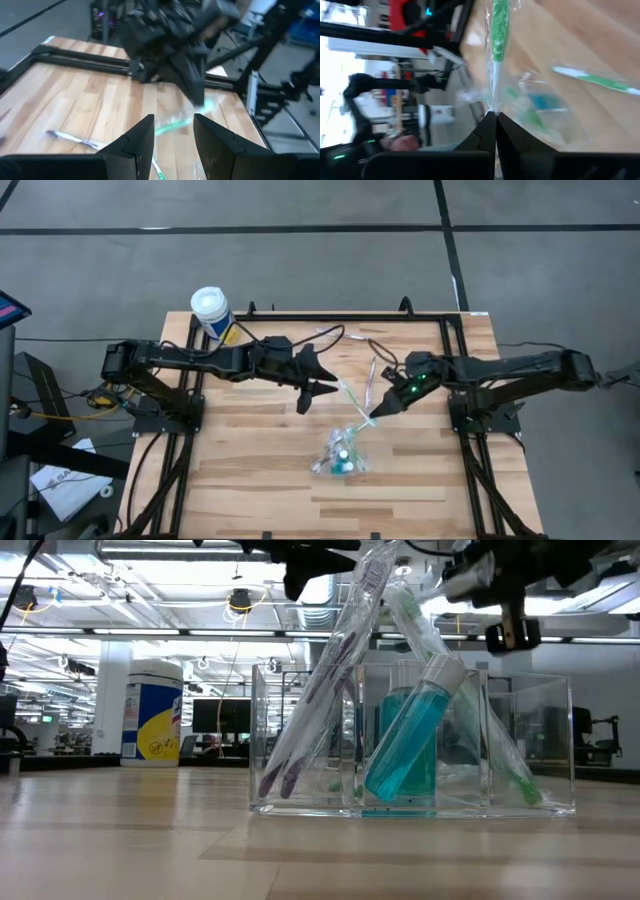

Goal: Pick & Place toothbrushing station
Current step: Put the green toothbrush in the transparent organizer

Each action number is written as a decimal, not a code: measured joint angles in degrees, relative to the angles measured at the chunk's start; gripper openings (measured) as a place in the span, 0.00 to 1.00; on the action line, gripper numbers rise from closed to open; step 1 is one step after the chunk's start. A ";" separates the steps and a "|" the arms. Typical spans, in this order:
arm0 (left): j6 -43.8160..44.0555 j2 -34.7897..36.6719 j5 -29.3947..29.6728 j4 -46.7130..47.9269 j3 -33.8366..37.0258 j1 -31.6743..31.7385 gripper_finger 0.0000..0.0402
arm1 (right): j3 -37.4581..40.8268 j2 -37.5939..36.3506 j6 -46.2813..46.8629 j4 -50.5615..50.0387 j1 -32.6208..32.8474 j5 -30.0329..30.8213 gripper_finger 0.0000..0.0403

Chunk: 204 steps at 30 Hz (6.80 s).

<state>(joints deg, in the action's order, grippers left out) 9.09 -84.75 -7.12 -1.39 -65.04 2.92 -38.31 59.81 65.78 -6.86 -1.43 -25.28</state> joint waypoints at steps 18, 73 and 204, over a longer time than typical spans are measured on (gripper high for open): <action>-27.26 0.02 4.59 11.97 -0.11 0.00 0.38 | -4.96 0.54 6.26 10.49 -1.69 -10.73 0.00; 13.63 0.07 -1.84 -25.95 -0.20 4.31 0.02 | -6.93 0.50 -15.26 45.85 -14.26 -1.26 0.48; 4.82 6.49 -6.67 -3.73 0.00 17.75 0.42 | 8.77 21.72 -7.84 37.09 38.66 75.80 0.00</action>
<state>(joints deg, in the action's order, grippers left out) 13.91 -78.26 -13.78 -5.12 -65.04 20.67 -29.54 81.53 57.94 30.23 37.23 50.52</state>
